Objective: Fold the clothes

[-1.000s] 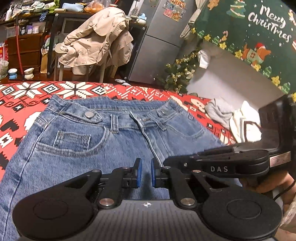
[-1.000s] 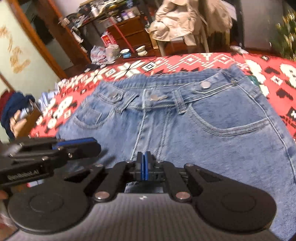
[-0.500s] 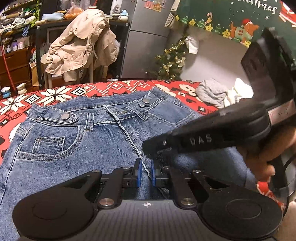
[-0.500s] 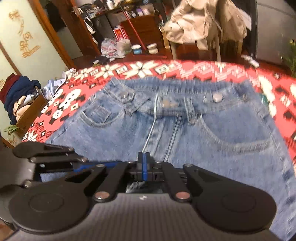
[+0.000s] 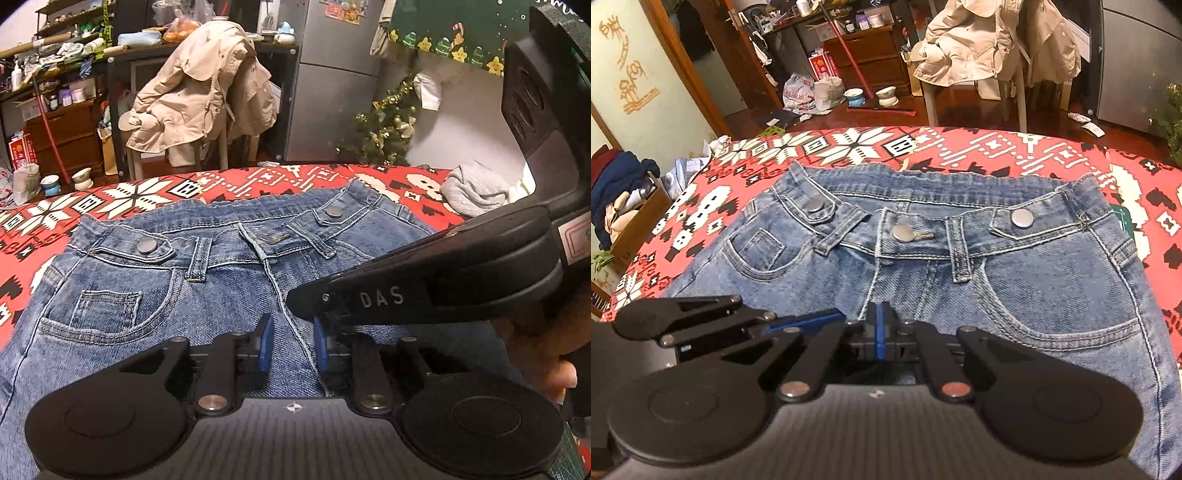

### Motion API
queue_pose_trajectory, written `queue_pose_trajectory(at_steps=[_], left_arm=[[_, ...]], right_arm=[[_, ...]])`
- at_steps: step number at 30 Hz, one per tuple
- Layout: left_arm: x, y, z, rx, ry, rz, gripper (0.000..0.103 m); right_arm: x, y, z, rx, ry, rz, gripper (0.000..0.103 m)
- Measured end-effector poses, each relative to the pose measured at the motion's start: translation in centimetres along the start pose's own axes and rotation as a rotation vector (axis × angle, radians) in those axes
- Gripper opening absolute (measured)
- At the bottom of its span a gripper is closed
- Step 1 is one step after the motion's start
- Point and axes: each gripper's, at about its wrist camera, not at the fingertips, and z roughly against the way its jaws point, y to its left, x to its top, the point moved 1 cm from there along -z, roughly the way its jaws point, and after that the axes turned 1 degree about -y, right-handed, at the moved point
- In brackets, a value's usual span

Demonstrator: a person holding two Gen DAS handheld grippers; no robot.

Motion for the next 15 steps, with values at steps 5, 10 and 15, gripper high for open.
queue_pose_trajectory(at_steps=[5,10,15], left_arm=[[-0.3,0.6,0.2,-0.008,-0.015,0.083,0.015],[-0.3,2.0,0.2,-0.054,-0.004,0.209,0.015],[-0.7,5.4,1.5,-0.192,-0.015,0.43,0.004]], right_arm=[[0.6,-0.3,-0.1,-0.017,-0.025,-0.001,0.0],[1.4,-1.1,-0.9,-0.032,-0.027,-0.027,0.0],[1.3,-1.9,1.3,-0.037,-0.039,-0.074,0.003]])
